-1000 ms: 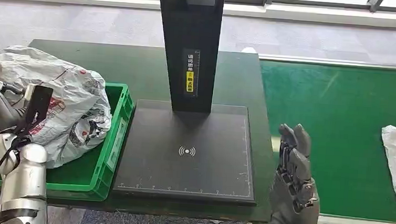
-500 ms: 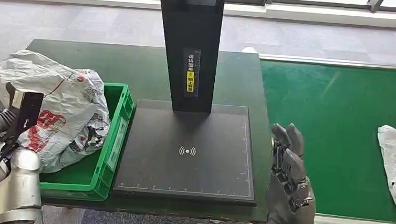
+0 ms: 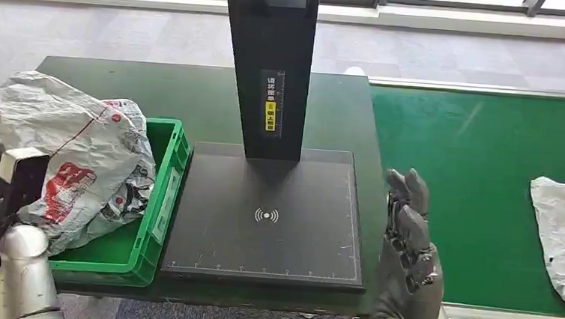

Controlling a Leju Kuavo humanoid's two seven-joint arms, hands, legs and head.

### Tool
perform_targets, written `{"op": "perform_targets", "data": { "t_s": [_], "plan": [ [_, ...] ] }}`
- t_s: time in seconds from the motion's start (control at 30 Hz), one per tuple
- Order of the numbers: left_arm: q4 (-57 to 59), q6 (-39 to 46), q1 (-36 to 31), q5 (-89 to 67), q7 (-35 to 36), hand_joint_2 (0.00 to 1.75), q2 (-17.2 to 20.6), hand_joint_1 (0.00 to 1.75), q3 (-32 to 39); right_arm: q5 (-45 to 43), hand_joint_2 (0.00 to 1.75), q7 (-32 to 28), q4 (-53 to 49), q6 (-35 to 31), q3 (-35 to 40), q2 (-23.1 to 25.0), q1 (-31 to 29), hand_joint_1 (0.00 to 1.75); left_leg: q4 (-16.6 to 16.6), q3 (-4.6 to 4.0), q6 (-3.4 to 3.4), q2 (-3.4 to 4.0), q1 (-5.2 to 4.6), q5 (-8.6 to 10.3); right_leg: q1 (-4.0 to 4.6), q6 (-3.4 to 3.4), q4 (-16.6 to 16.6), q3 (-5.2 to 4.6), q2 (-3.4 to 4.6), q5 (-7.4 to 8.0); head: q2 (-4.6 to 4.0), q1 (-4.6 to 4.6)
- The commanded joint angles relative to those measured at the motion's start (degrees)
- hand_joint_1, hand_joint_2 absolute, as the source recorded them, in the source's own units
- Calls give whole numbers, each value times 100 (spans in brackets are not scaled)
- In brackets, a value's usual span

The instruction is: Moved the parcel from conveyor to table for the left to box.

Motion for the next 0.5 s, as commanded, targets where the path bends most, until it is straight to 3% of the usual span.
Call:
{"op": "perform_targets", "data": {
  "t_s": [0.03, 0.17, 0.23, 0.3, 0.4, 0.43, 0.47, 0.5],
  "plan": [
    [-1027, 26, 789, 1199, -314, 0, -608, 0, -1190, 540, 0, -9, 1494, 53, -1711, 812, -40, 0, 1, -6, 4, -10, 6, 2, 8, 2, -8, 2, -16, 1, 2, 0],
    [-1136, 26, 853, 1645, -314, 0, -427, 0, -1439, 707, 0, 161, 1513, 43, -1927, 976, 16, 0, -4, -12, 10, -17, -2, 2, -4, 8, -10, 3, -19, -2, 0, 0],
    [-1186, 26, 1222, 2349, -314, 0, -180, 0, -2526, 834, 0, 391, 1746, -118, -2595, 1056, 15, 0, -3, -9, 7, -10, 4, -1, 1, 5, -11, 4, -11, 1, 0, 2],
    [-1084, -140, 1395, 2460, -241, 0, -179, 0, -3314, 1721, 0, 705, 2174, -409, -3237, 1019, -120, 0, -6, -6, 8, -31, 1, 3, 2, 6, -15, 12, -33, -2, 2, 0],
    [-650, -1935, 1305, 3271, 123, 0, -64, 0, -4073, 2513, 0, 1087, 2905, -706, -4160, 943, -387, 0, -9, -8, 14, -54, 3, 11, 6, 11, -27, 20, -61, 0, 0, 0],
    [-458, -2319, 1257, 3427, 125, 0, -90, 0, -4123, 2845, 175, 1248, 3164, -881, -4425, 891, -479, 0, -6, -5, 13, -52, -1, 8, 1, 12, -21, 20, -52, -3, 2, 0],
    [-264, -2986, 1206, 3744, 82, 0, -84, 0, -4176, 3384, 175, 1634, 3511, -1116, -4739, 805, -597, 0, -10, -7, 20, -67, 0, 14, 2, 18, -33, 28, -67, 1, 0, 2],
    [-170, -3041, 1185, 3724, 32, 0, -141, 0, -4119, 3374, 175, 1575, 3656, -1109, -4858, 760, -651, 0, -13, 1, 15, -56, -3, 11, -5, 14, -27, 28, -54, 0, 0, 2]
  ]
}}
